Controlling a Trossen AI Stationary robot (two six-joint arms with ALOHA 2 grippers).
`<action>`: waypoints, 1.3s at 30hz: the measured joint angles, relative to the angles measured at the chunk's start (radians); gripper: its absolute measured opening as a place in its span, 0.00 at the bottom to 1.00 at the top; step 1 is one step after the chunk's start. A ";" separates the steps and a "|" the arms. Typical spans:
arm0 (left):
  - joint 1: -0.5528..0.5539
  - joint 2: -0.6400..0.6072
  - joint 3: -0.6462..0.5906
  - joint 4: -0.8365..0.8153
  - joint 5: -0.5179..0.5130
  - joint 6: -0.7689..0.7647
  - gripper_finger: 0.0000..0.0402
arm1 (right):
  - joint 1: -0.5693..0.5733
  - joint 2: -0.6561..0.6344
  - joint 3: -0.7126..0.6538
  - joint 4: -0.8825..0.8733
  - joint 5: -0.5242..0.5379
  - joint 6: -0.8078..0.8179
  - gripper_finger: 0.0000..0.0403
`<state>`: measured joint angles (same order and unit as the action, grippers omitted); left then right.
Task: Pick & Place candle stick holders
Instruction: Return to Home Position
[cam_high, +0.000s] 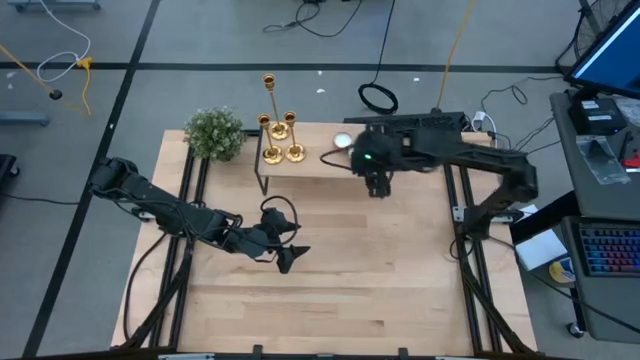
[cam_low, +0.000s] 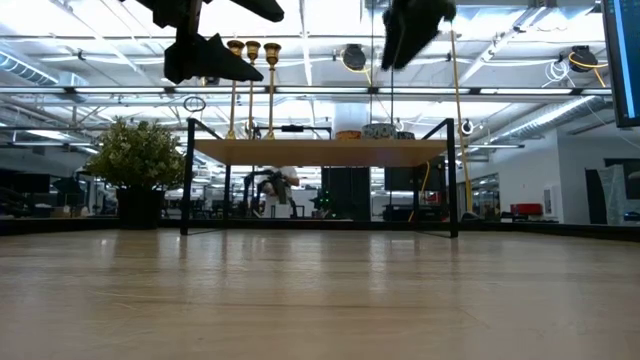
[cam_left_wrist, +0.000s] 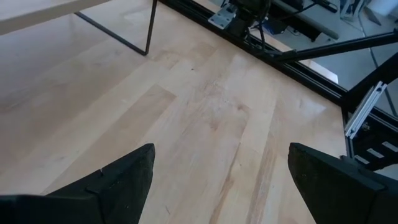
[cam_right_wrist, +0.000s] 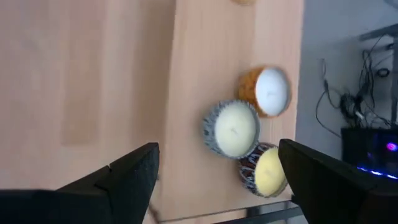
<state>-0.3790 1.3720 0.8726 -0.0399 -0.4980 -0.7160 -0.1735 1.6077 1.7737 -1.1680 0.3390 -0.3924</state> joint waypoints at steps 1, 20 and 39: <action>0.000 0.000 0.000 0.000 0.000 -0.002 0.91 | 0.017 -0.024 0.000 0.004 -0.002 0.033 0.80; -0.026 -0.064 -0.001 0.142 0.068 0.169 0.91 | 0.268 -0.659 -0.386 0.158 -0.004 0.577 0.80; -0.089 -0.344 -0.206 0.273 0.079 0.397 0.91 | 0.352 -1.256 -0.937 0.563 -0.105 0.676 0.80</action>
<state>-0.4683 1.0283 0.6670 0.2333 -0.4187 -0.3187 0.1790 0.3516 0.8370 -0.6053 0.2340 0.2840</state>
